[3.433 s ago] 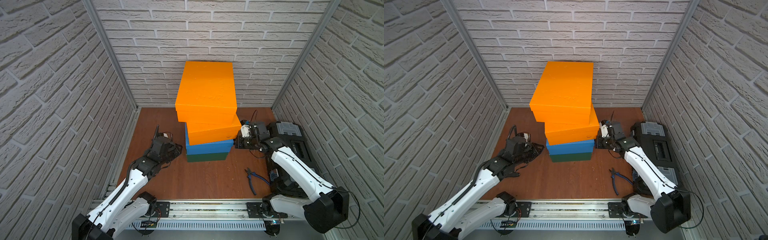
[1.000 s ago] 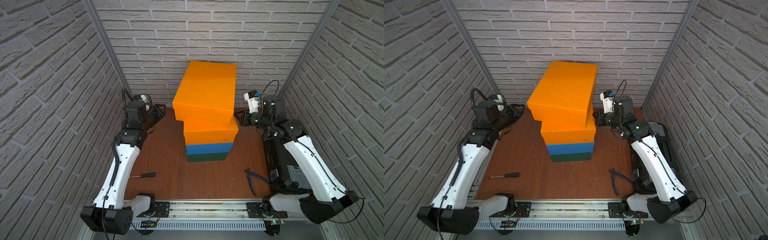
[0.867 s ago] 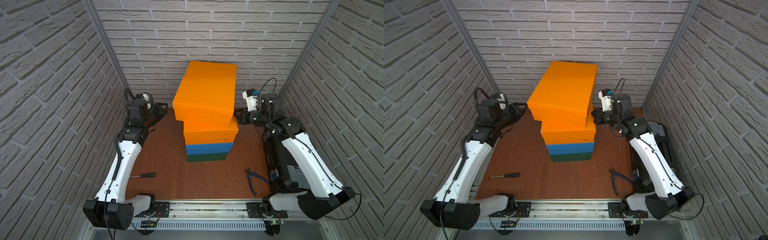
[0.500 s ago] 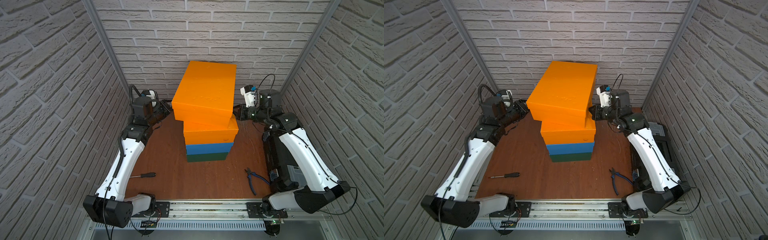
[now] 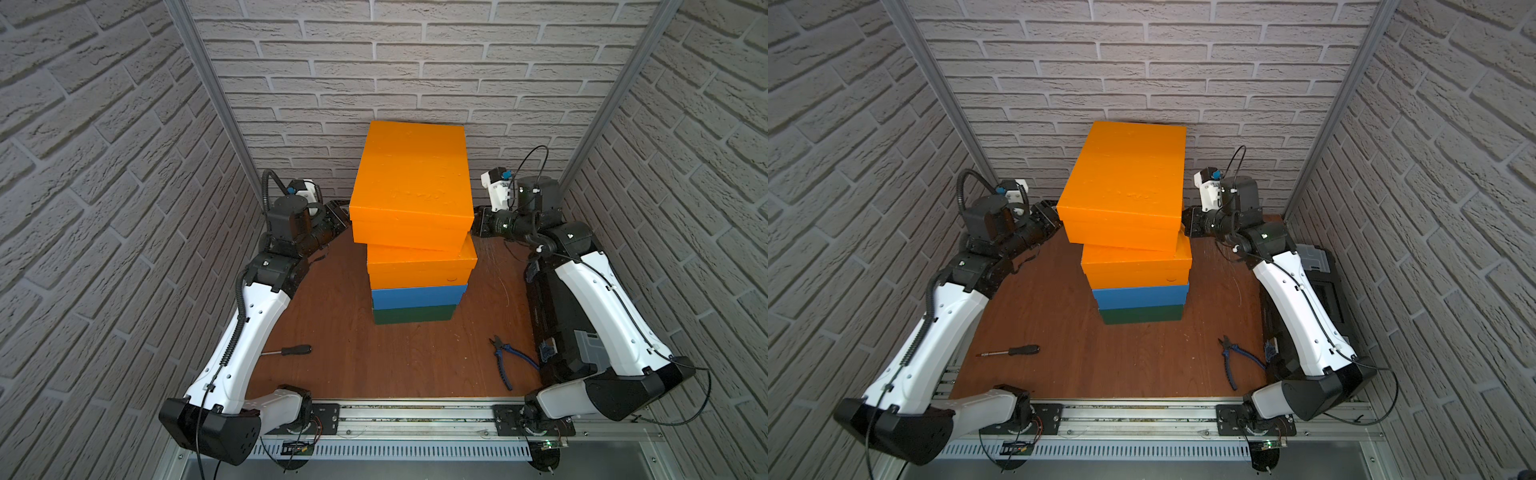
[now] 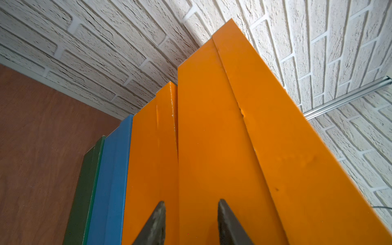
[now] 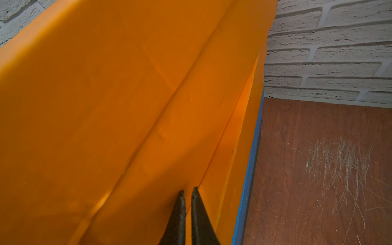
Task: Stack the shoeboxes
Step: Adjust the shoebox.
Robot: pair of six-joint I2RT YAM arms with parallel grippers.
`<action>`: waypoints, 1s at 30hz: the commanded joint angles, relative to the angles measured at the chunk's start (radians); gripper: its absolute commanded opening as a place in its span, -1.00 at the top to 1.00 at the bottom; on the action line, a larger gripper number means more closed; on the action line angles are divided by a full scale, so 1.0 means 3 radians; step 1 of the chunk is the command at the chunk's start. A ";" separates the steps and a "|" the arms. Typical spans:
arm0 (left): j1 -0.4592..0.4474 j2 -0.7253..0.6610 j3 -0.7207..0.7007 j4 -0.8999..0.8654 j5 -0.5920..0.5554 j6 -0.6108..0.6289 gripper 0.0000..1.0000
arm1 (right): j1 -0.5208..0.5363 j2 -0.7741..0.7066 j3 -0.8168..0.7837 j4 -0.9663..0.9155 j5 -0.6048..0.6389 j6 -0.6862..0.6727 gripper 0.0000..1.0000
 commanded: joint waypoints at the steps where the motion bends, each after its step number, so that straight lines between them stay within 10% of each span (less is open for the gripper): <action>1: -0.0088 -0.0090 0.0020 0.0161 -0.0017 0.0025 0.18 | 0.0027 -0.0016 0.0105 0.0164 -0.0120 0.0013 0.79; 30: -0.0339 -0.0320 -0.0226 0.0095 -0.0177 -0.0023 0.18 | 0.0024 -0.0289 0.0052 0.0109 0.0034 -0.0065 0.78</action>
